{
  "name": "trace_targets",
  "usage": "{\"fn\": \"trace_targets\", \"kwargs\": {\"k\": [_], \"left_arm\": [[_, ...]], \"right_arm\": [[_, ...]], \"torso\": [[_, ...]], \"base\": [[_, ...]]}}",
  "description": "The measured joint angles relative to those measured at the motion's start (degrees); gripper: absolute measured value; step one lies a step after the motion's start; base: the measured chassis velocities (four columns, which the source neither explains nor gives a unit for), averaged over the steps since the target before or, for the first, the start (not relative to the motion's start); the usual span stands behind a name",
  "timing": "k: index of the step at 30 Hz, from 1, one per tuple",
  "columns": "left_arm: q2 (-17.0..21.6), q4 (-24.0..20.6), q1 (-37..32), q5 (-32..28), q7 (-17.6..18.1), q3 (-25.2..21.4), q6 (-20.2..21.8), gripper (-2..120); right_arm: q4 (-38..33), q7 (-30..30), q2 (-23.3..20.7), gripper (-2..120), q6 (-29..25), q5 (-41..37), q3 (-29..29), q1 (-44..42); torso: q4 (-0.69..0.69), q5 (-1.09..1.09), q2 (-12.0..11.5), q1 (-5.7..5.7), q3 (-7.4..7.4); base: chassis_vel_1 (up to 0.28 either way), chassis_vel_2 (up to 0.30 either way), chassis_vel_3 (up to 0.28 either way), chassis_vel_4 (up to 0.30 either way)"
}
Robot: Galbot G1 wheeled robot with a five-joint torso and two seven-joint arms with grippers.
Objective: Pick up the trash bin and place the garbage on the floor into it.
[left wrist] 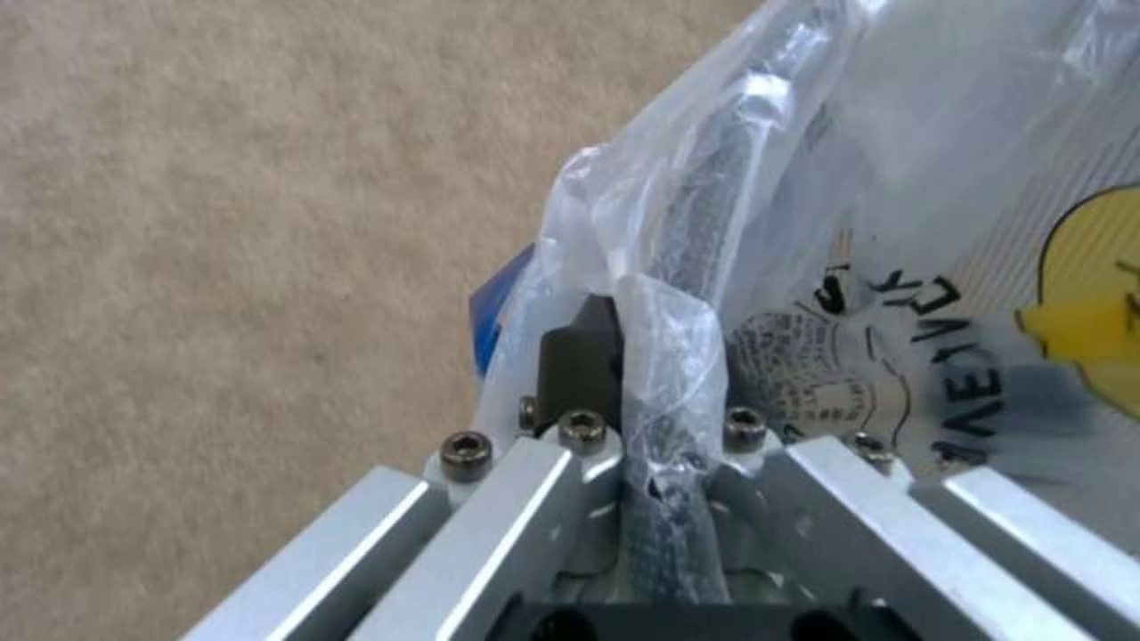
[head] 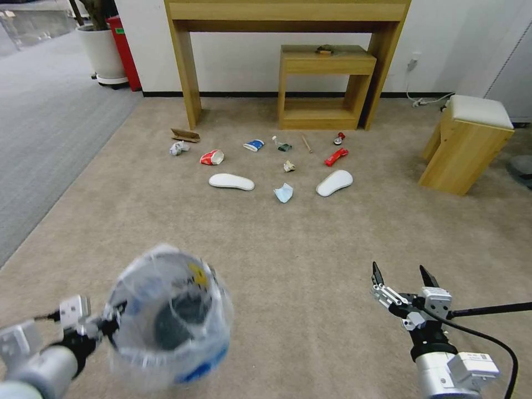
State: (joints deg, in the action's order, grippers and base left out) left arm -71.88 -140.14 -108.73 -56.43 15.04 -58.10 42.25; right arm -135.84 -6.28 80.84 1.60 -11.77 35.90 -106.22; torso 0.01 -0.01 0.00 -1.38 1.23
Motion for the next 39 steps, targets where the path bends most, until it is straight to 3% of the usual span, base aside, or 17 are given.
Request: {"fn": "trace_targets", "kwargs": {"k": [7, 24, 39], "left_arm": [[-2.07, -0.15, -1.73, 5.89, -5.25, 2.57, -0.03, 0], [-1.58, -0.01, -0.70, 6.46, -7.58, 2.86, -0.11, 0], [-1.19, -0.24, -0.57, 8.56, -10.80, 3.23, -0.13, 0]], "right_arm": [[-1.22, 1.09, 0.60, 100, -1.08, 1.25, 0.18, -0.31], [-1.35, 1.72, 1.44, 100, -2.74, 2.40, 0.20, -0.67], [-1.45, 2.06, 1.39, 100, -3.25, 2.22, 0.10, -1.11]], "torso": [[-0.02, -0.01, 0.00, 0.00, 0.00], [-0.02, -0.01, -0.01, 0.00, 0.01], [-0.01, -0.02, 0.00, -0.01, 0.01]], "base": [[0.000, 0.000, 0.000, 0.000], [-0.001, 0.030, -0.004, -0.029], [-0.008, 0.180, -0.005, -0.186]]}}
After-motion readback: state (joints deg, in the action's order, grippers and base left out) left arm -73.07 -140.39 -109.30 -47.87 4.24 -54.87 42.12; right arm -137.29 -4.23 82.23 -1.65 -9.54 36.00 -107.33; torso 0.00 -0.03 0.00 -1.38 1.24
